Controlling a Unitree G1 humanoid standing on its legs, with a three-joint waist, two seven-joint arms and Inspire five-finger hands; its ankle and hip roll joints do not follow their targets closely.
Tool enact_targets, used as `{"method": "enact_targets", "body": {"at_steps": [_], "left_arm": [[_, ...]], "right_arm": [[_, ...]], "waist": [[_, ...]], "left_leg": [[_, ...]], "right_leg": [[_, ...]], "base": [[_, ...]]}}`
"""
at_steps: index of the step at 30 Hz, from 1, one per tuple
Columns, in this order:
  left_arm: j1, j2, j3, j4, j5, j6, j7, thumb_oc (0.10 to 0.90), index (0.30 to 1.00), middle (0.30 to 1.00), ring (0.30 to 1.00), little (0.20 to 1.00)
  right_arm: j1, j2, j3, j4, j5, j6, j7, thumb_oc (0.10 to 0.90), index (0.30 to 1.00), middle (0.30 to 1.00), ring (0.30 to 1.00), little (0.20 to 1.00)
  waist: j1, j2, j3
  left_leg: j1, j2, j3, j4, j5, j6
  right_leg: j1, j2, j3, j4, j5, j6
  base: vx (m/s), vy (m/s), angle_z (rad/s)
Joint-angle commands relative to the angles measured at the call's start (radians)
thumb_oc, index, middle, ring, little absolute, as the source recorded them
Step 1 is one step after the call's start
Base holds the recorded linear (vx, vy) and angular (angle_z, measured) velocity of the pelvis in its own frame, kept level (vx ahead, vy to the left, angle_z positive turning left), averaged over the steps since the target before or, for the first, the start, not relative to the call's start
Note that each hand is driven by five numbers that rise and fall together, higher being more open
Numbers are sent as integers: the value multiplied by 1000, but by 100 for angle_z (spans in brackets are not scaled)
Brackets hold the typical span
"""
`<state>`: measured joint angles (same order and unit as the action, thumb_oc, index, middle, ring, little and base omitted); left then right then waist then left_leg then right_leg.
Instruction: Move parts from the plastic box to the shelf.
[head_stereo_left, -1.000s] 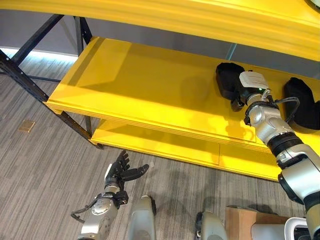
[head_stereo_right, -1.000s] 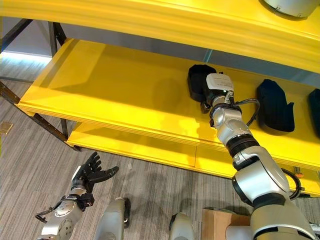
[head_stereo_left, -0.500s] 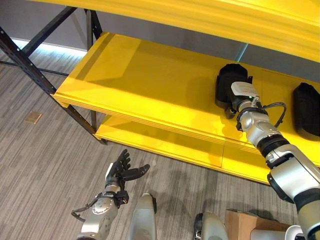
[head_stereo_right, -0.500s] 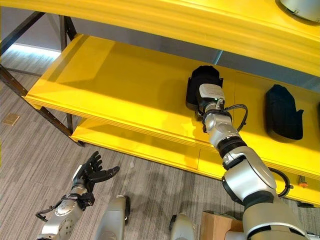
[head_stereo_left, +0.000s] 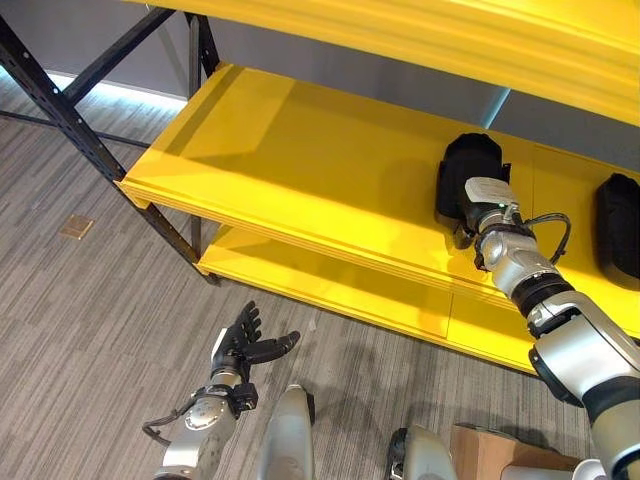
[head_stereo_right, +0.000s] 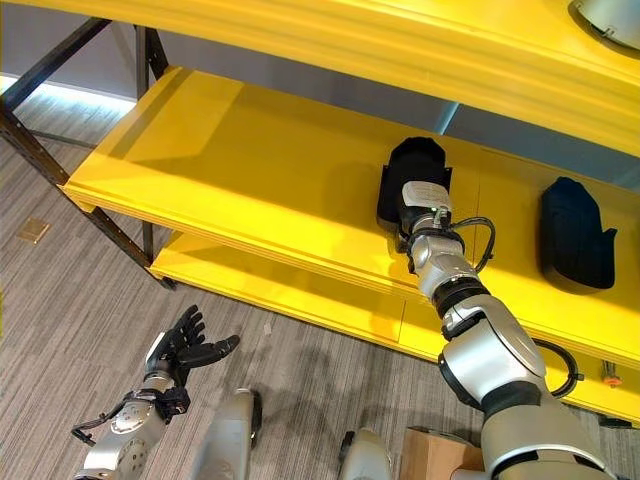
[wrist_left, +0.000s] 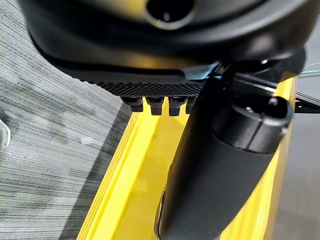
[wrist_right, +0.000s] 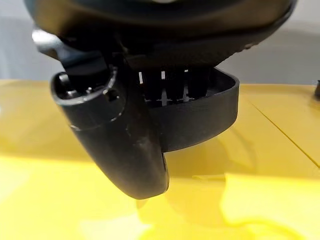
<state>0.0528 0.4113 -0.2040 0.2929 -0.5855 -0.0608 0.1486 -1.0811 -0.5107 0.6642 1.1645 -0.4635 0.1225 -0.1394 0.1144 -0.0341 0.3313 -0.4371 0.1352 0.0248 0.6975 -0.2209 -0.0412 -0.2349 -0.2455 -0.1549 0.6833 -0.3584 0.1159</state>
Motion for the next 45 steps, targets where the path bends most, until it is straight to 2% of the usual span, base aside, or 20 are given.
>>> {"method": "enact_targets", "body": {"at_steps": [1, 18, 45], "left_arm": [[-41, 47, -31, -97, 2, -88, -6, 900, 1000, 1000, 1000, 1000], [-52, 49, -38, -98, 4, -84, -8, 900, 1000, 1000, 1000, 1000], [-59, 52, -42, -113, 20, -66, -3, 900, 1000, 1000, 1000, 1000]], "right_arm": [[-124, -53, 10, 44, -37, -4, -40, 400, 300, 300, 300, 300], [-98, -57, -33, 90, -10, 8, -44, 400, 300, 300, 300, 300], [-83, -71, -98, 173, -8, 67, -85, 400, 300, 300, 300, 300]], "waist": [[27, 7, -37], [31, 28, -19], [5, 42, -21]], "left_leg": [[22, 114, -109, -39, 48, -71], [14, 105, -117, -39, 55, -70], [8, 113, -116, -38, 53, -75]], "right_leg": [[42, -28, 2, -16, 45, -19], [33, -33, -1, -9, 45, -20], [13, -30, 7, 4, 45, -19]], "base": [[0, 0, 0], [0, 0, 1], [0, 0, 0]]}}
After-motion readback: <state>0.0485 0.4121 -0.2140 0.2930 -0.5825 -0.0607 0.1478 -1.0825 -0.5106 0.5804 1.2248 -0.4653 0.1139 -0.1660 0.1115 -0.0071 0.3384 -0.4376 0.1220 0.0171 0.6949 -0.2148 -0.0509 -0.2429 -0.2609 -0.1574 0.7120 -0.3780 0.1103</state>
